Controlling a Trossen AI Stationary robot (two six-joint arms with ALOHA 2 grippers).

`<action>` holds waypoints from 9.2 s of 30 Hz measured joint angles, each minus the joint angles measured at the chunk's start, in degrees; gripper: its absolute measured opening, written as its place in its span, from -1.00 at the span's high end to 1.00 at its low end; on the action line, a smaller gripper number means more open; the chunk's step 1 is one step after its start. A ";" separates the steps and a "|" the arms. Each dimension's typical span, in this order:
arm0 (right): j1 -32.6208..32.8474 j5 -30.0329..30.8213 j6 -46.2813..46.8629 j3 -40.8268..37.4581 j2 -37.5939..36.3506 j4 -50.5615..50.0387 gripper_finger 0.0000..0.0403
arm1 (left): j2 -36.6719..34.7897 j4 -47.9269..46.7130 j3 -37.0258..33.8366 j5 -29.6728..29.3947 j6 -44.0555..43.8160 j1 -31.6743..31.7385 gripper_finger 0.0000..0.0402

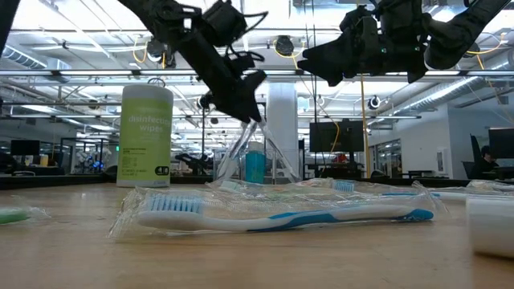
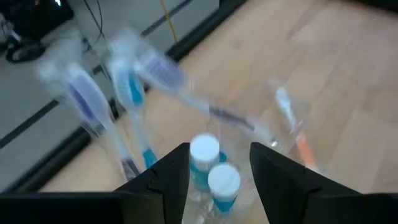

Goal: Pick & Place toothbrushing station
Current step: Put the left orange toothbrush into the transparent organizer, then put the bottom green toothbrush into the transparent organizer

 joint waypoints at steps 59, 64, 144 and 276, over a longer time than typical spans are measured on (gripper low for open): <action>2.91 26.96 55.66 5.37 -6.54 -108.91 -0.05 | -20.34 -0.54 0.03 -21.47 13.41 2.49 0.15; 3.11 28.39 58.19 3.83 -6.51 -105.21 -0.05 | -20.34 -1.00 0.03 -21.39 15.49 2.50 0.15; -1.29 30.04 3.30 -1.09 20.12 27.35 0.92 | -20.82 -20.48 0.05 -8.53 8.96 -0.97 0.15; 2.56 8.64 21.97 -1.09 3.91 -3.25 -0.11 | 8.86 -48.27 21.77 -31.37 58.99 -23.33 0.86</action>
